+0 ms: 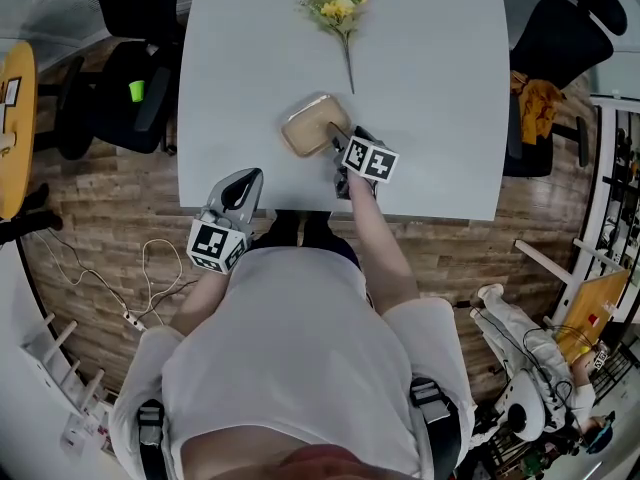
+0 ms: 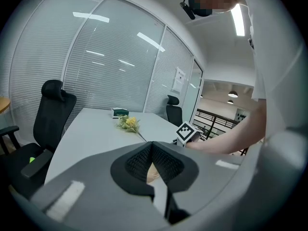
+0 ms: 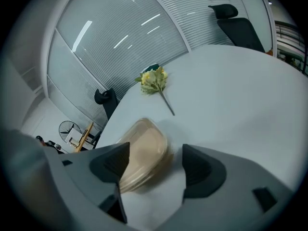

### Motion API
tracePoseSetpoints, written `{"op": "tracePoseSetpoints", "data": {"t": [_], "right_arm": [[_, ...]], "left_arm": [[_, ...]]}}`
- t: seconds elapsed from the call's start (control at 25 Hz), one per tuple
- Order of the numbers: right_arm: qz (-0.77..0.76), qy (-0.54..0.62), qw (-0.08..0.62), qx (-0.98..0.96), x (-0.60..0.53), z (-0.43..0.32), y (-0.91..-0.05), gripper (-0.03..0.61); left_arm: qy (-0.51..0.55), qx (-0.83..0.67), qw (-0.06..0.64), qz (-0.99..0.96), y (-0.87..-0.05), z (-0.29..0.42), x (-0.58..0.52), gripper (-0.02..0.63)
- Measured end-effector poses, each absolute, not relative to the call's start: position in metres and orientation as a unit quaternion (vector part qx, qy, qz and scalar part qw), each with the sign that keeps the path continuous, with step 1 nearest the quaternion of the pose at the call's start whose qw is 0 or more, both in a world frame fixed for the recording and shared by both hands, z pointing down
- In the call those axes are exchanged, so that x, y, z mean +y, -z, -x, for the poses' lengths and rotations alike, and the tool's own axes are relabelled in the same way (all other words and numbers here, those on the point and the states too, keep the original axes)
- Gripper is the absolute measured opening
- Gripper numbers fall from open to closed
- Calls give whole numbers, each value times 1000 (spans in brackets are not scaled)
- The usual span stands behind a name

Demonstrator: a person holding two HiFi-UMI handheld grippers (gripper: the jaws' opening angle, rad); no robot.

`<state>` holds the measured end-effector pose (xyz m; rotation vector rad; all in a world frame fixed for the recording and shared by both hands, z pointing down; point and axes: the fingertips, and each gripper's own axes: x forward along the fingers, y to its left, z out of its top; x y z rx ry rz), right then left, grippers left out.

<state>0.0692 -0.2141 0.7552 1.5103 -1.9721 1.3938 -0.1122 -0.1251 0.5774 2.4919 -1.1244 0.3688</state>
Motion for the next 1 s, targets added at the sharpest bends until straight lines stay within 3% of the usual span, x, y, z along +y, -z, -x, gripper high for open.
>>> {"op": "tracePoseSetpoints", "data": {"t": [1.0], "right_arm": [[-518,-510,122,-676,-216,-68,-765,292]], "left_arm": [[-132,-405,201,-882,-584,120,-128,11]]}}
